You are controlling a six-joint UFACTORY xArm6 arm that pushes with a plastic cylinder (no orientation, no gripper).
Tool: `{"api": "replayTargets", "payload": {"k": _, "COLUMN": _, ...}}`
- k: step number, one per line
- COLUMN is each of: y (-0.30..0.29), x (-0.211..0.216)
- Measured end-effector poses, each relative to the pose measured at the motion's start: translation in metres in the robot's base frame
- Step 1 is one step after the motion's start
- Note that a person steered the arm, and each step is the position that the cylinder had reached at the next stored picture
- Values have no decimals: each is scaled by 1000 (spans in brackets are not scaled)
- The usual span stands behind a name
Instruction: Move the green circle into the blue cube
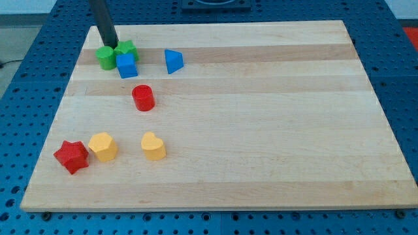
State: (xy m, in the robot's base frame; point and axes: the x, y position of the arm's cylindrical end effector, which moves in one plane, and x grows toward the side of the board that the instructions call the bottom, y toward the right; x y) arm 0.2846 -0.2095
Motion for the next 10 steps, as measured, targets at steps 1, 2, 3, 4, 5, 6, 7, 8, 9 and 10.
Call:
{"api": "replayTargets", "payload": {"k": 1, "y": 112, "x": 20}}
{"api": "replayTargets", "payload": {"k": 2, "y": 90, "x": 19}}
{"api": "replayTargets", "payload": {"k": 3, "y": 40, "x": -34}}
{"api": "replayTargets", "payload": {"k": 4, "y": -35, "x": -44}}
{"api": "replayTargets", "payload": {"k": 5, "y": -41, "x": -2}}
{"api": "replayTargets", "payload": {"k": 6, "y": 46, "x": 8}}
{"api": "replayTargets", "payload": {"k": 7, "y": 46, "x": 30}}
{"api": "replayTargets", "payload": {"k": 8, "y": 56, "x": -10}}
{"api": "replayTargets", "payload": {"k": 9, "y": 7, "x": -11}}
{"api": "replayTargets", "payload": {"k": 10, "y": -51, "x": 5}}
